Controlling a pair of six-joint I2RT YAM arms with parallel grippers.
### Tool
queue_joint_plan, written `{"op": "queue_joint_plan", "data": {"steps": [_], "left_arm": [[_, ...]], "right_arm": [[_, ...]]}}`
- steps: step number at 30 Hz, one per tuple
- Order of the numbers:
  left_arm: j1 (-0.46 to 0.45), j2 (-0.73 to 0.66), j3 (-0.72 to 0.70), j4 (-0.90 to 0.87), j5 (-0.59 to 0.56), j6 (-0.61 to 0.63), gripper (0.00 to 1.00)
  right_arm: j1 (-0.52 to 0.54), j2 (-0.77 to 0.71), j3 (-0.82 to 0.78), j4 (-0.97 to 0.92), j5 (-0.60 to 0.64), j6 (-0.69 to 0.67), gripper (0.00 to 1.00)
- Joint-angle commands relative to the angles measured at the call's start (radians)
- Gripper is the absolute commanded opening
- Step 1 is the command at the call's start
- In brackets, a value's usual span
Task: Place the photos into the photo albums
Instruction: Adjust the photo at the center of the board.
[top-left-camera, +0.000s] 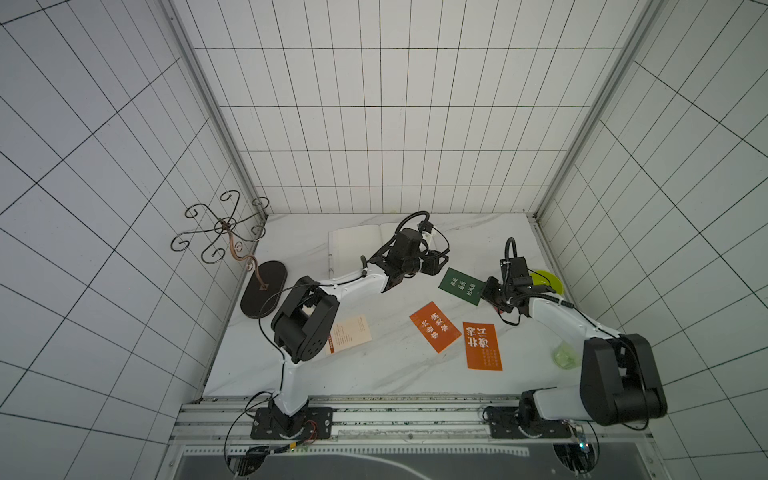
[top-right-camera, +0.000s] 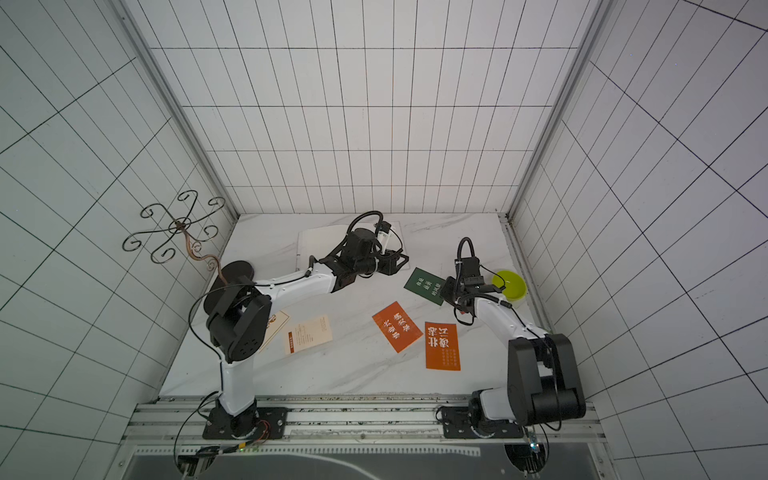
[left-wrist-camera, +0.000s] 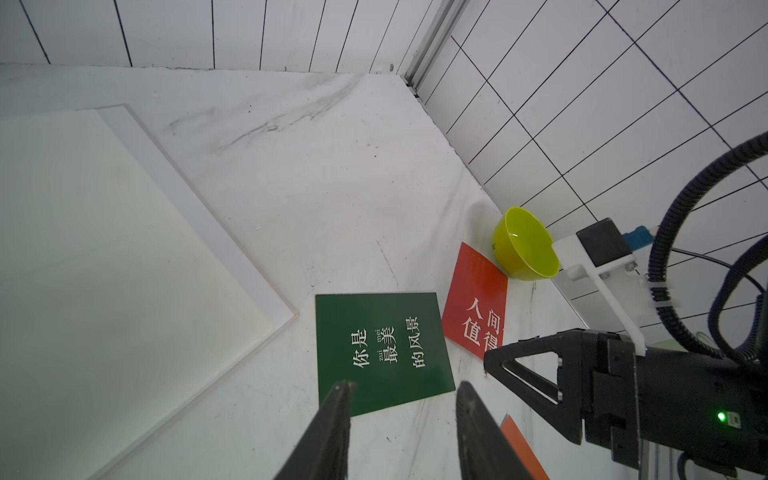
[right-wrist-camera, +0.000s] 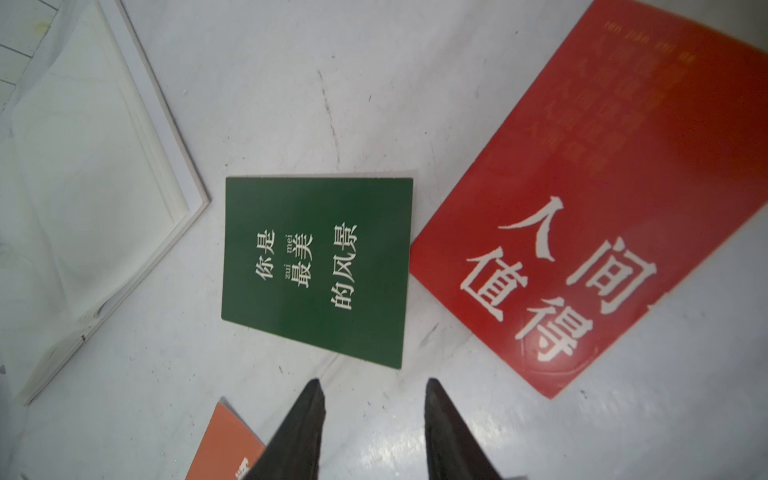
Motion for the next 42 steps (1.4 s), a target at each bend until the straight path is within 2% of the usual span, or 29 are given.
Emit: {"op": "queue_joint_plan", "data": {"steps": [1, 13, 20, 26, 42], "left_arm": [[-0.011, 0.084, 0.073, 0.009, -0.009, -0.036, 0.41], [-0.058, 0.285, 0.308, -0.140, -0.011, 0.016, 0.41], [-0.065, 0.304, 0.320, -0.150, 0.003, 0.026, 0.41], [-0.068, 0.348, 0.399, -0.208, 0.012, 0.022, 0.41], [-0.068, 0.406, 0.400, -0.223, 0.052, -0.004, 0.41]], "right_arm": [[-0.031, 0.050, 0.020, 0.062, 0.001, 0.020, 0.41], [-0.093, 0.081, 0.016, 0.086, -0.028, -0.011, 0.41], [-0.105, 0.093, 0.044, 0.064, -0.058, -0.033, 0.41], [-0.106, 0.102, 0.025, 0.069, -0.054, -0.049, 0.40], [-0.106, 0.157, 0.047, 0.088, -0.078, -0.027, 0.40]]}}
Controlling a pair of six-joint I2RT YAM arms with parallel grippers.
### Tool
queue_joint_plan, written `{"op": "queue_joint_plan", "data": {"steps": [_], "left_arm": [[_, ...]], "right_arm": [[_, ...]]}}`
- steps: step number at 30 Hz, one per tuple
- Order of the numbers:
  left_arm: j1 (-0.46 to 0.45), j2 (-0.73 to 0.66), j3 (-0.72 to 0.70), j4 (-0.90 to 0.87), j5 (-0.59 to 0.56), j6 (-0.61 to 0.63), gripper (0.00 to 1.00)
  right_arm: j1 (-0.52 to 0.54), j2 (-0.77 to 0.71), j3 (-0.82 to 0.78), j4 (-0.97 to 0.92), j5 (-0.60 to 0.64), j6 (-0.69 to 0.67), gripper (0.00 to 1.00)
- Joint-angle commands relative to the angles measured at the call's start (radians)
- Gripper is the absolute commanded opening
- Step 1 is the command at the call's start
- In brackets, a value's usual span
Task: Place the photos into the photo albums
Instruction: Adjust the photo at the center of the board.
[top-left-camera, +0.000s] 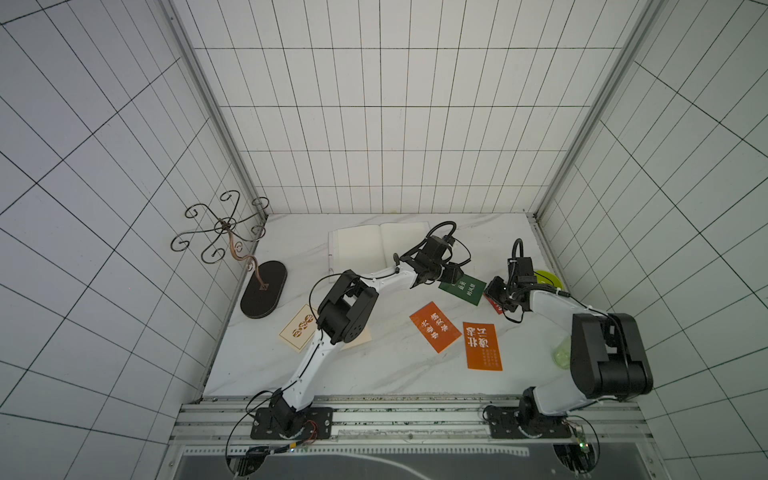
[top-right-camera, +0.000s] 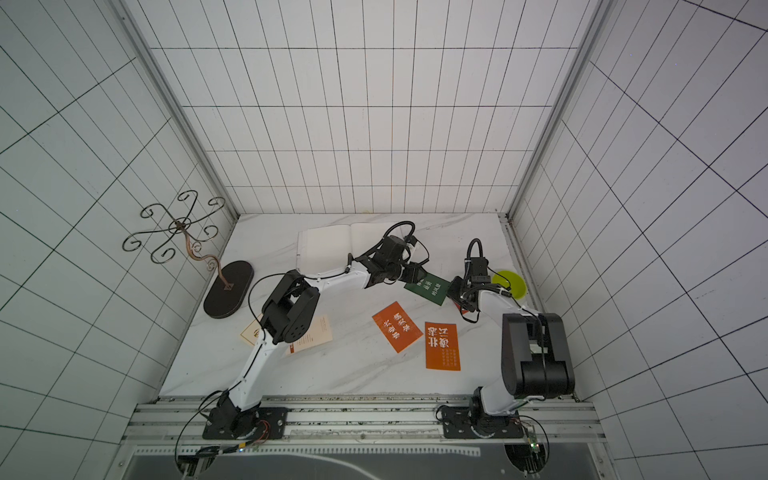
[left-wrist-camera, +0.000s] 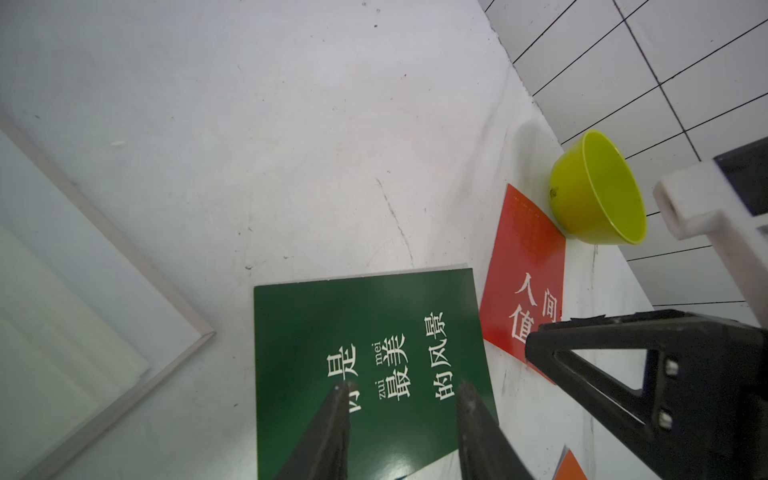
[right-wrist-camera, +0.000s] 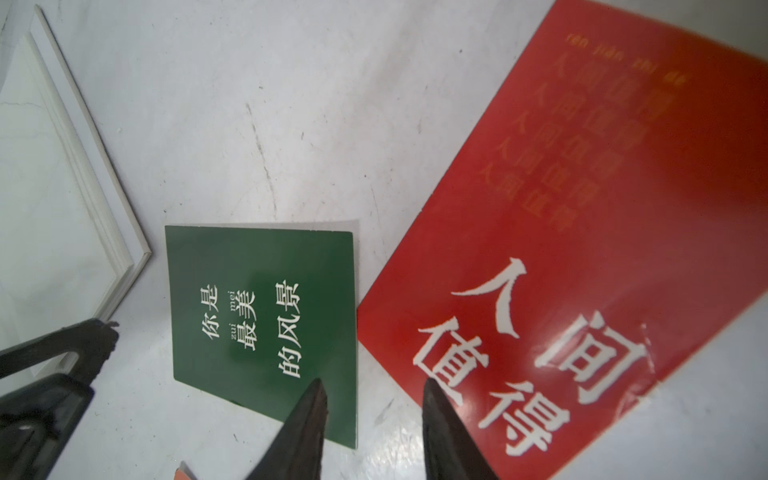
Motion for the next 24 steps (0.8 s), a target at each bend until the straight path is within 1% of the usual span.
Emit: {"op": "queue_joint_plan", "data": {"steps": [1, 9, 22, 24], "left_arm": [[-0.005, 0.040, 0.027, -0.007, 0.017, -0.010, 0.41], [-0.004, 0.052, 0.014, -0.053, -0.023, 0.006, 0.41], [-0.003, 0.070, -0.029, -0.114, -0.050, 0.008, 0.41], [-0.003, 0.073, -0.031, -0.132, -0.054, 0.011, 0.41]], "right_arm": [[-0.004, 0.035, 0.051, 0.001, -0.006, 0.005, 0.39], [-0.004, 0.069, 0.090, 0.009, -0.047, 0.019, 0.39], [-0.005, 0.099, 0.060, 0.046, -0.135, 0.068, 0.39], [-0.005, 0.097, 0.055, 0.054, -0.133, 0.071, 0.39]]}}
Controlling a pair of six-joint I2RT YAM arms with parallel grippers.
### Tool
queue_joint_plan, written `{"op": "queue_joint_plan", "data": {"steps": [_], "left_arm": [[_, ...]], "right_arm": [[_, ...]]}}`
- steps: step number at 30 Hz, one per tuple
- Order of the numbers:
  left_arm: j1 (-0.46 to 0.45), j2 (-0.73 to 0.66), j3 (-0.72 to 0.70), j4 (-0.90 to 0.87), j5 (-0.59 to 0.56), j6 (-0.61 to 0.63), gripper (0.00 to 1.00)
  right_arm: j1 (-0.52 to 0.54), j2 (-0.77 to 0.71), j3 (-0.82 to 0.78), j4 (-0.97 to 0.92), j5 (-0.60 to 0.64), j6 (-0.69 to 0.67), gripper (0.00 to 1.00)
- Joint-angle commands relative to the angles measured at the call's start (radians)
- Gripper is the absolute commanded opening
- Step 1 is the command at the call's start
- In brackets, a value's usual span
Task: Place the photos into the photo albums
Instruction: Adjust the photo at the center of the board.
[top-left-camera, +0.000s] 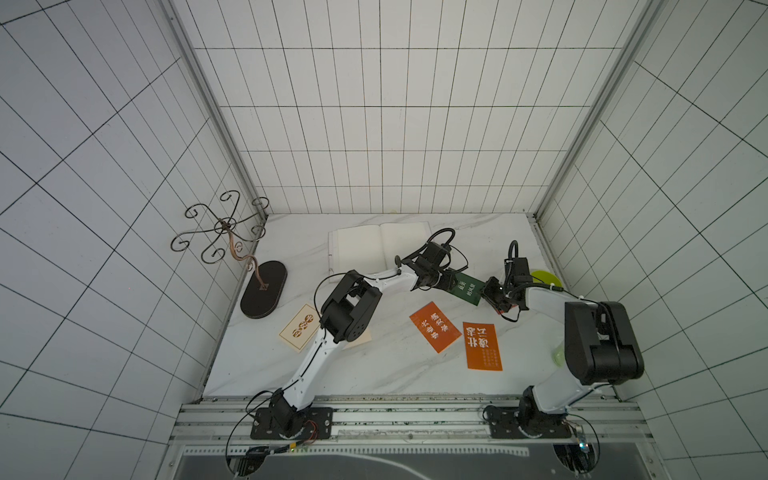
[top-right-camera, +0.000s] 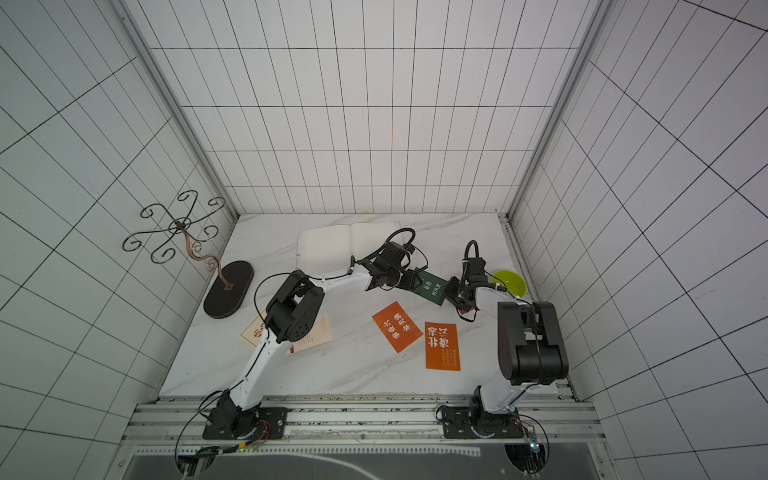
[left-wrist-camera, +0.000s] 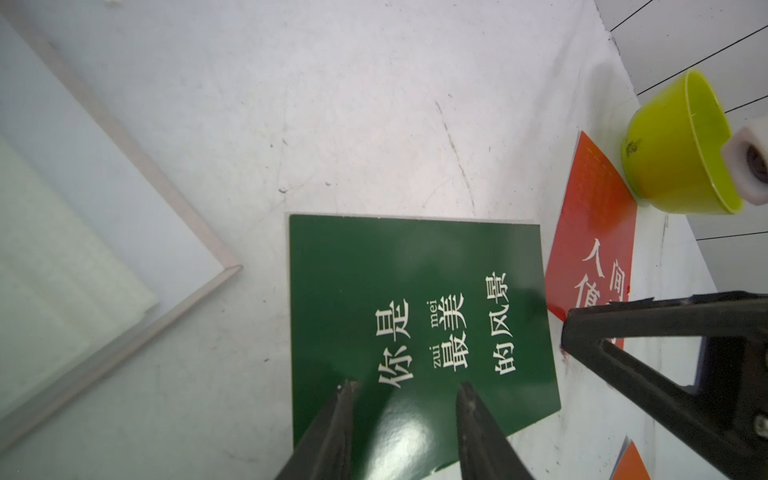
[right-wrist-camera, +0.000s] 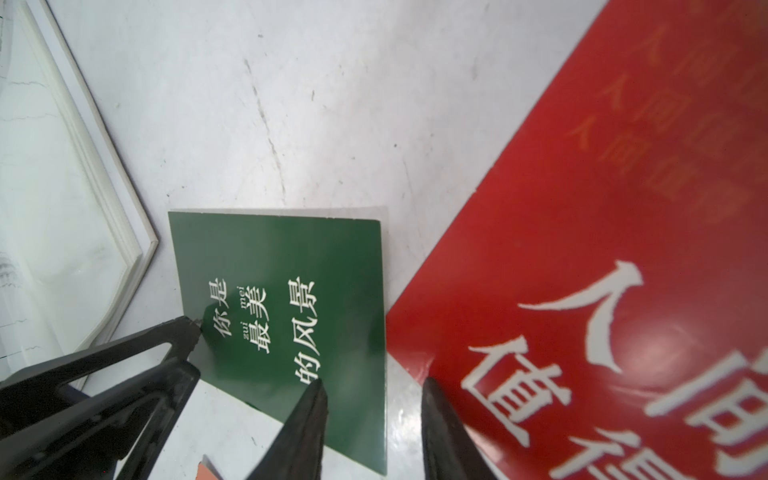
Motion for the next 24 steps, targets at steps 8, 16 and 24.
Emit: {"op": "queue_joint_plan", "data": {"steps": [8, 16, 24], "left_arm": [[0.015, 0.040, -0.049, -0.113, -0.025, 0.015, 0.41], [0.033, 0.025, -0.091, -0.113, -0.026, 0.019, 0.41], [0.040, 0.014, -0.116, -0.113, -0.027, 0.021, 0.40]], "right_arm": [[-0.007, 0.035, 0.116, -0.003, 0.061, -0.016, 0.39], [-0.022, 0.109, 0.185, 0.041, 0.086, -0.050, 0.39], [-0.028, 0.152, 0.206, 0.052, 0.086, -0.056, 0.40]]}}
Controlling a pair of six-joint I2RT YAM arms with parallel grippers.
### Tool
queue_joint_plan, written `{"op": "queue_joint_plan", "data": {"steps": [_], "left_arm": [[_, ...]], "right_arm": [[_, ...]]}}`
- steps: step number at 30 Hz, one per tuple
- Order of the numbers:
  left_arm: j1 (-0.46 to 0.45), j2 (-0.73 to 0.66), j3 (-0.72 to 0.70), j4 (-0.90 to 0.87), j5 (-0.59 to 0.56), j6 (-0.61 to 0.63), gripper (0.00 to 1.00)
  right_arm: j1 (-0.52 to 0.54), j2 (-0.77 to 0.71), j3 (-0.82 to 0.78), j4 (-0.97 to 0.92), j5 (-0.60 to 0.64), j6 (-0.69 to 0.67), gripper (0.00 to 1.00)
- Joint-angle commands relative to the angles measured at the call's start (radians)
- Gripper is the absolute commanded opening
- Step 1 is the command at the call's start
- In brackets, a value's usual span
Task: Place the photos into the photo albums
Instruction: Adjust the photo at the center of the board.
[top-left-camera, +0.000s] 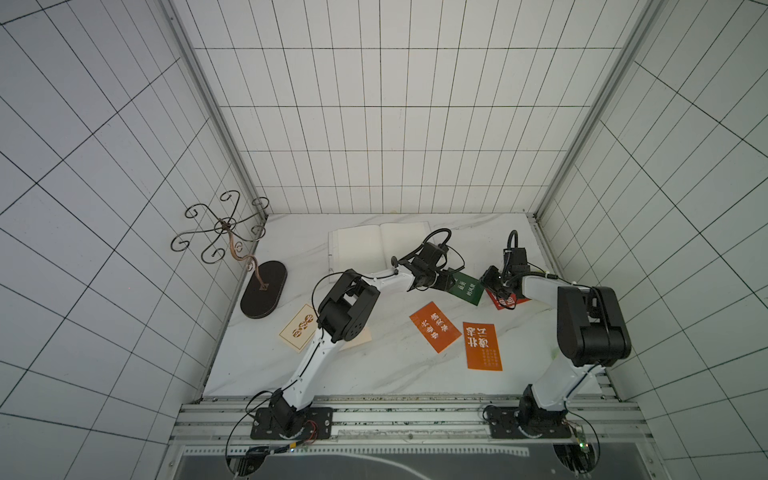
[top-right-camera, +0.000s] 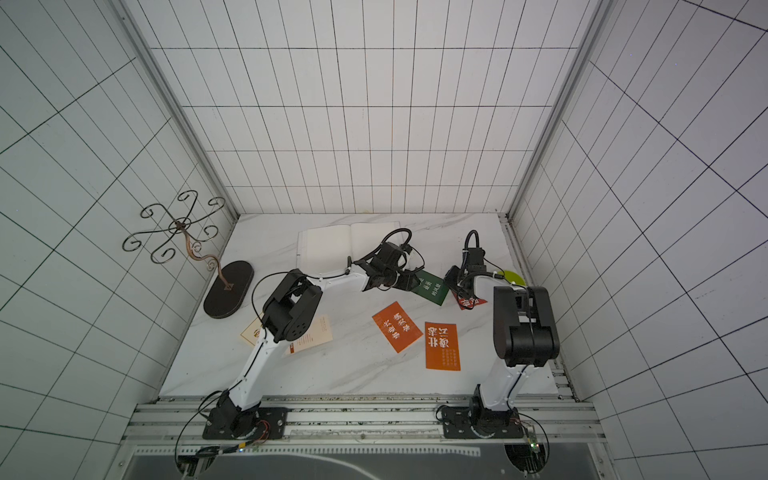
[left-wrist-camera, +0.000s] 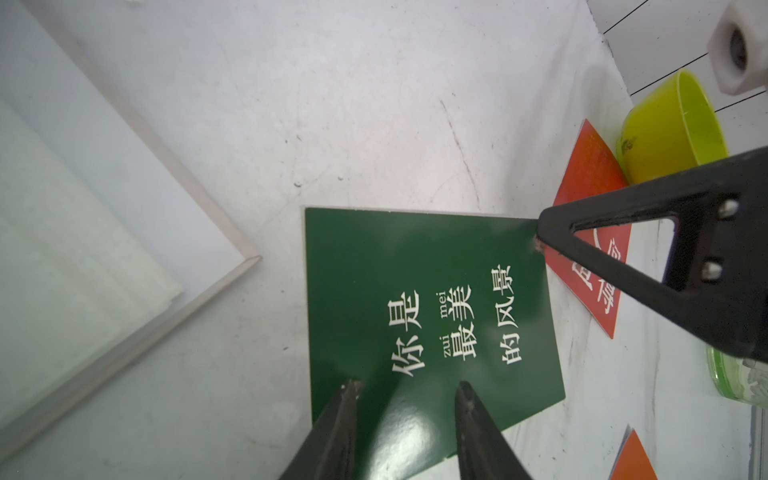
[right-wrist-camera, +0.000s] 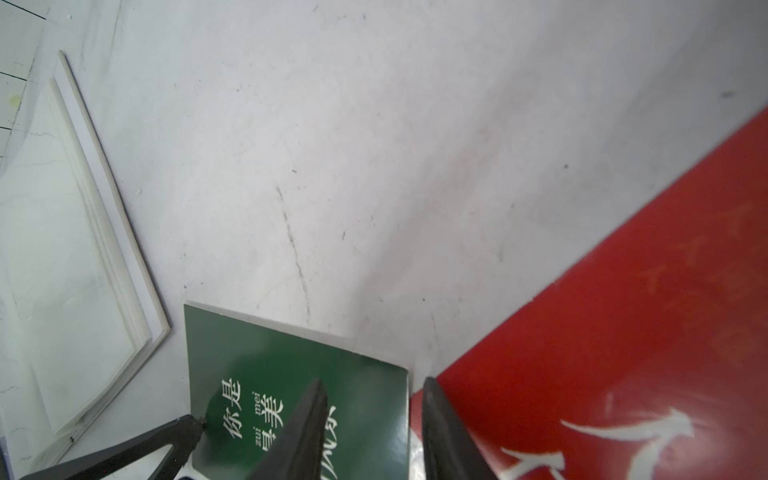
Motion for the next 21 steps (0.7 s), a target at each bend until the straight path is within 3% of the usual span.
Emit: {"op": "queue_joint_plan", "data": {"steps": [1, 21], "left_arm": [[0.017, 0.034, -0.056, -0.151, -0.047, 0.008, 0.40], [0.013, -0.067, -0.101, -0.198, -0.049, 0.000, 0.40]], "right_arm": [[-0.011, 0.028, 0.074, 0.003, 0.019, -0.013, 0.40], [-0.017, 0.013, -0.042, 0.103, -0.160, 0.042, 0.37]]}}
